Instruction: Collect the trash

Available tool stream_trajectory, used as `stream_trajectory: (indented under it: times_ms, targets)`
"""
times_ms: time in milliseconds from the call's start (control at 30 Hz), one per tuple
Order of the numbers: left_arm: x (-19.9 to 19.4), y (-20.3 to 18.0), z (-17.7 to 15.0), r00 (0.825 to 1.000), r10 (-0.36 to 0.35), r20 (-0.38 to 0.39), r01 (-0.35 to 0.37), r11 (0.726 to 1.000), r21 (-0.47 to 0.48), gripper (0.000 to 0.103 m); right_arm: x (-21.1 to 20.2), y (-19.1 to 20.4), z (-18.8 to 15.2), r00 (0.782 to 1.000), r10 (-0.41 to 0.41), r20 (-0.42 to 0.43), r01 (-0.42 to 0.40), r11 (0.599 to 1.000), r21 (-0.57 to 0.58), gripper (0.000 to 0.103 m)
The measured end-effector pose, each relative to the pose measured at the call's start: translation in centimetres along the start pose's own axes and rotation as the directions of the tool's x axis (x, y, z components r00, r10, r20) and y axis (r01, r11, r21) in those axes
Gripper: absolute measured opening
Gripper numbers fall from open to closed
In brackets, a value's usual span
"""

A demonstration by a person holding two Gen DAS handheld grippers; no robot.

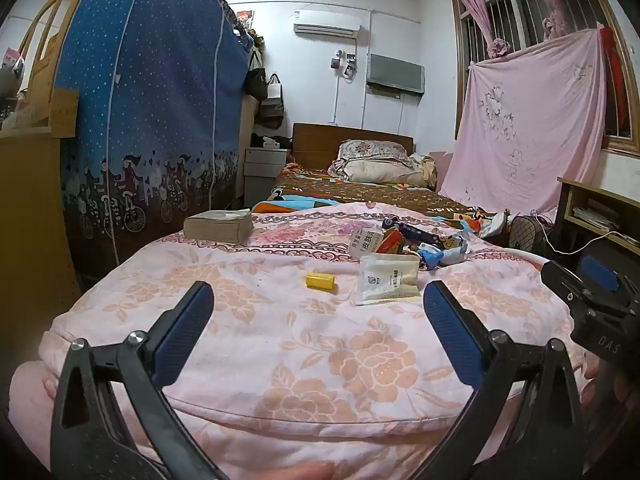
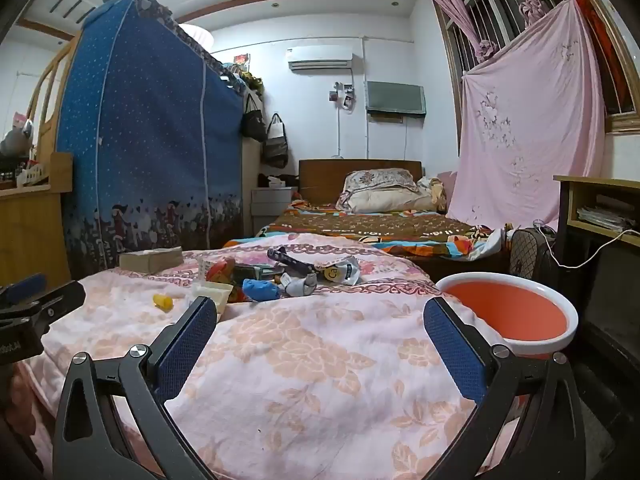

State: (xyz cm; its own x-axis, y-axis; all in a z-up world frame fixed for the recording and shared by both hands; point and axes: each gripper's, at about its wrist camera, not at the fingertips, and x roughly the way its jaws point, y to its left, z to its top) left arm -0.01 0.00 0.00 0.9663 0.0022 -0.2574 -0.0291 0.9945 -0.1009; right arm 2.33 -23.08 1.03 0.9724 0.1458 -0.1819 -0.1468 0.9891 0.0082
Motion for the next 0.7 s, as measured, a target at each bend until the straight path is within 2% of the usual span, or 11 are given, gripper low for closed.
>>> stream_trajectory:
  times_ms: [700]
  targets:
    - [0.0,0.05,0.04,1.0,0.002,-0.005,-0.002,1.0,-0.004,0.091,0.04,-0.03,-0.08,1.0,0.002,-0.001,-0.002,1.0,0.004,0.103]
